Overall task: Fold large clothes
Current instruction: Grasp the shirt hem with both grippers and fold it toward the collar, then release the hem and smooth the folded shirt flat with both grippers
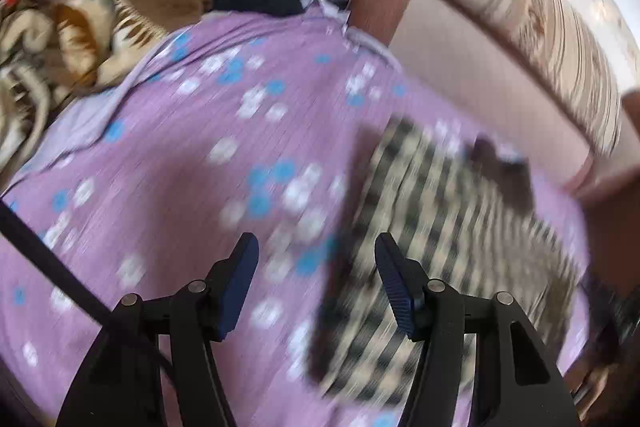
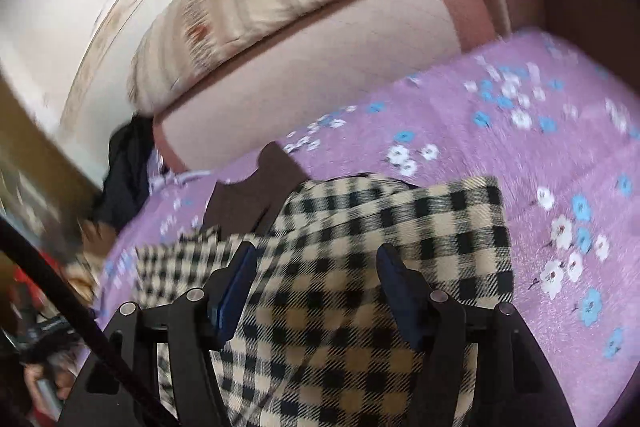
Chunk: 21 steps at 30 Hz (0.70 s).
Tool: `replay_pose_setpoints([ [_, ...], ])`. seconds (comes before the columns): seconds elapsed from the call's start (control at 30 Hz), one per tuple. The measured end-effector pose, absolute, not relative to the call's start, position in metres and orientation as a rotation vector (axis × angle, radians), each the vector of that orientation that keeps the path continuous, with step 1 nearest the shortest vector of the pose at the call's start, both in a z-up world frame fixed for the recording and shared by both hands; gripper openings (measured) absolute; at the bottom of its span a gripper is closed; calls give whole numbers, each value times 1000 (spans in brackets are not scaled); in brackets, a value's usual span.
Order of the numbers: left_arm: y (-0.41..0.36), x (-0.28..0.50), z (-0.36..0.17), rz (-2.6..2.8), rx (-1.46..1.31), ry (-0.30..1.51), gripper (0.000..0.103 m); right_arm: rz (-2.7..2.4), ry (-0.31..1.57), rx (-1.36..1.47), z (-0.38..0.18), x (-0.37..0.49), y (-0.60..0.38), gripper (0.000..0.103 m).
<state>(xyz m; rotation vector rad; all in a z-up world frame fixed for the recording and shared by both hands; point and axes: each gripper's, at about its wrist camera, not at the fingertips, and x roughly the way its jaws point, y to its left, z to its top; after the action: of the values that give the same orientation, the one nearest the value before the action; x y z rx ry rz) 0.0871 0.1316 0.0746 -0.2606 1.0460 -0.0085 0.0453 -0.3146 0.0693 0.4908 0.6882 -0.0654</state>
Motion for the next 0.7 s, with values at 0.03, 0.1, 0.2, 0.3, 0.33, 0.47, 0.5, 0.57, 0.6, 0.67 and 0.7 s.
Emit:
replay_pose_setpoints([
  [0.03,137,75,72,-3,-252,1050,59,-79,671,432,72,40,-302,67],
  [0.1,146,45,63,23,-242,1070,59,-101,663,353,73,32,-286,67],
  [0.2,159,8,51,53,-266,1090,59,-126,729,259,67,24,-262,60],
  [0.3,158,-23,47,63,-227,1096,59,-82,773,269,61,9,-241,48],
  [0.33,155,-30,47,71,-215,1091,59,-67,776,266,60,4,-234,47],
  [0.47,153,-63,62,80,-192,1057,59,-14,789,157,54,-13,-197,46],
  [0.5,151,-68,67,82,-192,1045,59,-12,796,109,51,-17,-186,46],
  [0.57,148,-80,80,92,-180,1014,59,-12,807,54,45,-21,-176,46],
  [0.6,146,-85,88,103,-167,993,59,-19,814,28,42,-23,-172,46],
  [0.67,142,-92,100,124,-144,957,59,-40,842,-6,36,-24,-172,46],
  [0.7,141,-95,107,129,-134,941,59,-62,875,-17,29,-24,-176,46],
])
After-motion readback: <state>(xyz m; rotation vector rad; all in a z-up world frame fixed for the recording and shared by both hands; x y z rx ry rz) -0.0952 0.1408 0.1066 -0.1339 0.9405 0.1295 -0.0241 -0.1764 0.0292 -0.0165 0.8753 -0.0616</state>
